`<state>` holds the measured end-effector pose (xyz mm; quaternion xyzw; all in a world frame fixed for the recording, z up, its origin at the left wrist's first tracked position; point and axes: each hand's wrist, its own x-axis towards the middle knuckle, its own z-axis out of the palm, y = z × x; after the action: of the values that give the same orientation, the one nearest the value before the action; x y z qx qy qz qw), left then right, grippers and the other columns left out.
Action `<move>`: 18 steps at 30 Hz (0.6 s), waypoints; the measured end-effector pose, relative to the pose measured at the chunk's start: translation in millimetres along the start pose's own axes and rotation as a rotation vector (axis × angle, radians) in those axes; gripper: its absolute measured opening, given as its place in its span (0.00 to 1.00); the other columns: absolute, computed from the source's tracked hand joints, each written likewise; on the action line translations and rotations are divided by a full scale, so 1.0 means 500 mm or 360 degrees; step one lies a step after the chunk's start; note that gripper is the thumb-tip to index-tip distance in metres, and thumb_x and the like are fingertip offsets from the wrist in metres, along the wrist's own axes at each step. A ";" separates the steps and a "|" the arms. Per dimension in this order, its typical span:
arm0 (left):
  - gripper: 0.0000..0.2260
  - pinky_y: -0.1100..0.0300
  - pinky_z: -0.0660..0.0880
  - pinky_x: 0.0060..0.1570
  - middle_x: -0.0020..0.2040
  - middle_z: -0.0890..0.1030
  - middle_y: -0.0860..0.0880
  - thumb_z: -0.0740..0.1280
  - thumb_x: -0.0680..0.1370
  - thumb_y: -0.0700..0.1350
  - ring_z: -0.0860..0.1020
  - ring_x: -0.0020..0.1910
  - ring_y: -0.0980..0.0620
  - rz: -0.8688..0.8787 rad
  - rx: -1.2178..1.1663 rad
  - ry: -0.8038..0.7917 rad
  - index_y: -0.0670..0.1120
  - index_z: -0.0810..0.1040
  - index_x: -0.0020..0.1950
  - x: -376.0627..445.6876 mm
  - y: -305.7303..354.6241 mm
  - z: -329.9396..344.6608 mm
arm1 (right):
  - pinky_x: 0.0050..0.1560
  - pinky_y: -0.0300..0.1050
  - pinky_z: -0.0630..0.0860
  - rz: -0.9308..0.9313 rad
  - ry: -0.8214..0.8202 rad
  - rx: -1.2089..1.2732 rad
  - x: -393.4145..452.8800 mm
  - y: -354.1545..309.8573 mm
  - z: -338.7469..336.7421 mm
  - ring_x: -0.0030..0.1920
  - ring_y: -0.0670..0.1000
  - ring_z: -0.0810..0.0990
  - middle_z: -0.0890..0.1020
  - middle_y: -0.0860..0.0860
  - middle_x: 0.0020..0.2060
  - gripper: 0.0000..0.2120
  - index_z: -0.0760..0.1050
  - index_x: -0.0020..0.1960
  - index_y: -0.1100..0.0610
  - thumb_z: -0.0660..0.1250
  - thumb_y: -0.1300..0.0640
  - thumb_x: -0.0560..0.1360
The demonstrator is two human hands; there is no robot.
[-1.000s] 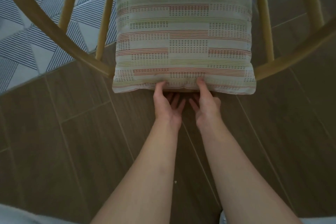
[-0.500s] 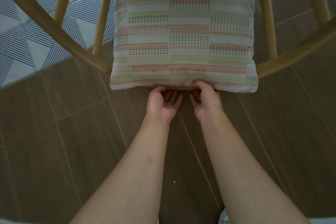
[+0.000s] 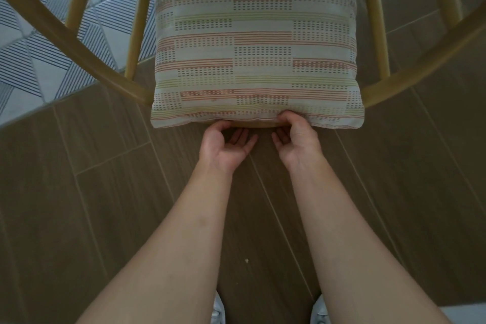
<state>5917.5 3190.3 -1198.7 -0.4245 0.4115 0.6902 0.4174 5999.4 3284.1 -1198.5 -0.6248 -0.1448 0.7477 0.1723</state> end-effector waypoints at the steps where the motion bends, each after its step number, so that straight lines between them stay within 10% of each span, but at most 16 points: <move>1: 0.16 0.39 0.71 0.63 0.65 0.75 0.37 0.60 0.81 0.37 0.73 0.68 0.41 0.0000 0.0007 -0.0001 0.41 0.74 0.68 0.001 0.001 0.000 | 0.63 0.51 0.76 -0.0015 -0.0002 0.0003 -0.001 -0.001 -0.002 0.60 0.53 0.78 0.81 0.55 0.58 0.23 0.75 0.64 0.60 0.71 0.69 0.70; 18: 0.10 0.49 0.72 0.67 0.58 0.79 0.45 0.58 0.84 0.40 0.78 0.58 0.48 0.0209 0.0047 -0.0045 0.45 0.78 0.59 0.004 -0.001 0.032 | 0.50 0.47 0.78 -0.0063 -0.0020 0.0129 0.004 -0.007 -0.027 0.49 0.52 0.80 0.81 0.55 0.49 0.17 0.76 0.63 0.59 0.66 0.69 0.76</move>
<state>5913.7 3205.6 -1195.8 -0.3807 0.4426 0.7158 0.3832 6012.6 3288.0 -1201.2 -0.6096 -0.1278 0.7532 0.2115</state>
